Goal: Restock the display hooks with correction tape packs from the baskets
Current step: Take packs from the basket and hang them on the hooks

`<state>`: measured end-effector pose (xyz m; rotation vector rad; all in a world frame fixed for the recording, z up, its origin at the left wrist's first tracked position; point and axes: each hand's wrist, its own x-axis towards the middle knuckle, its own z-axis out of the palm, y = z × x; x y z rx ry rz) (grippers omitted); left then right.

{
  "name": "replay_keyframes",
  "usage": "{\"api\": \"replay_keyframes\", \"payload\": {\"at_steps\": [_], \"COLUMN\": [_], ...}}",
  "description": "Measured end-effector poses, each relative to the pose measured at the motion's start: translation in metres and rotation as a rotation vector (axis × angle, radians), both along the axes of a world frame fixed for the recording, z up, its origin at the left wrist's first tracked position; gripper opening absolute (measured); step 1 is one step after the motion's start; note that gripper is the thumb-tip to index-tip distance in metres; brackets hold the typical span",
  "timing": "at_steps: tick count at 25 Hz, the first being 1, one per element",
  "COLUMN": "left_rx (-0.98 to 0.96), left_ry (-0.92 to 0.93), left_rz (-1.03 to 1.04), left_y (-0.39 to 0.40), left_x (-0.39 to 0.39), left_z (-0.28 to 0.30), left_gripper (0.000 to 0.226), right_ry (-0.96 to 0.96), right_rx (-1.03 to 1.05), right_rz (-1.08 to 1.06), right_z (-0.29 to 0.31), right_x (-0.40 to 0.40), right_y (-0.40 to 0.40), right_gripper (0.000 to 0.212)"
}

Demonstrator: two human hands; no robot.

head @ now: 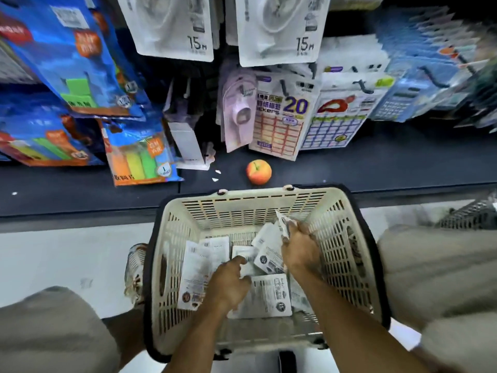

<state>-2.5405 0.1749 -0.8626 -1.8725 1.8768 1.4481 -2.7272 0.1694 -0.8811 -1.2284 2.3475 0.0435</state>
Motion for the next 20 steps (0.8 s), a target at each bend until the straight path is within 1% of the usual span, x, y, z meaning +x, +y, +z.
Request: {"api": "replay_keyframes", "payload": {"at_steps": [2, 3, 4, 5, 6, 7, 8, 9, 10, 11, 13, 14, 15, 17, 18, 20], "left_rx": [0.027, 0.077, 0.157, 0.260, 0.381, 0.482, 0.540, 0.567, 0.577, 0.579, 0.558, 0.533, 0.503, 0.435, 0.405, 0.364], "left_ry": [0.113, 0.207, 0.315, 0.422, 0.523, 0.611, 0.674, 0.704, 0.697, 0.671, 0.608, 0.582, 0.563, 0.522, 0.498, 0.453], "left_rz": [0.247, 0.411, 0.584, 0.731, 0.831, 0.871, 0.857, 0.807, 0.750, 0.699, 0.645, 0.651, 0.677, 0.746, 0.766, 0.790], "left_y": [-0.011, -0.015, -0.019, -0.023, -0.027, -0.030, -0.032, -0.033, -0.032, -0.031, -0.025, -0.022, -0.019, -0.016, -0.015, -0.013], "left_x": [-0.009, -0.013, -0.015, -0.014, -0.010, -0.003, 0.004, 0.011, 0.017, 0.020, 0.023, 0.024, 0.025, 0.029, 0.030, 0.031], "left_z": [0.004, 0.009, 0.014, 0.017, 0.018, 0.020, 0.021, 0.022, 0.023, 0.024, 0.025, 0.024, 0.024, 0.023, 0.022, 0.021], "left_gripper": [0.031, 0.026, 0.025, 0.035, 0.049, 0.059, 0.060, 0.052, 0.044, 0.042, 0.042, 0.041, 0.039, 0.036, 0.034, 0.033], "right_ry": [0.013, 0.006, -0.020, -0.063, -0.082, -0.079, -0.083, -0.116, -0.174, -0.262, -0.449, -0.491, -0.491, -0.406, -0.375, -0.436], "right_rx": [-0.056, -0.125, -0.225, -0.325, -0.404, -0.445, -0.446, -0.428, -0.382, -0.308, -0.162, -0.105, -0.043, 0.081, 0.117, 0.141], "right_rz": [0.037, 0.096, 0.198, 0.332, 0.484, 0.636, 0.746, 0.791, 0.789, 0.753, 0.597, 0.527, 0.489, 0.460, 0.399, 0.180], "right_z": [-0.001, 0.002, 0.007, 0.014, 0.020, 0.024, 0.027, 0.027, 0.030, 0.031, 0.031, 0.028, 0.023, 0.009, 0.001, -0.013], "right_x": [0.000, 0.003, 0.009, 0.017, 0.026, 0.035, 0.042, 0.046, 0.048, 0.047, 0.039, 0.032, 0.024, 0.008, 0.002, -0.005], "right_y": [0.010, 0.018, 0.026, 0.035, 0.042, 0.050, 0.056, 0.060, 0.061, 0.060, 0.057, 0.056, 0.055, 0.056, 0.059, 0.060], "right_gripper": [0.049, 0.050, 0.051, 0.053, 0.059, 0.069, 0.078, 0.085, 0.090, 0.097, 0.115, 0.118, 0.115, 0.101, 0.097, 0.092]}}
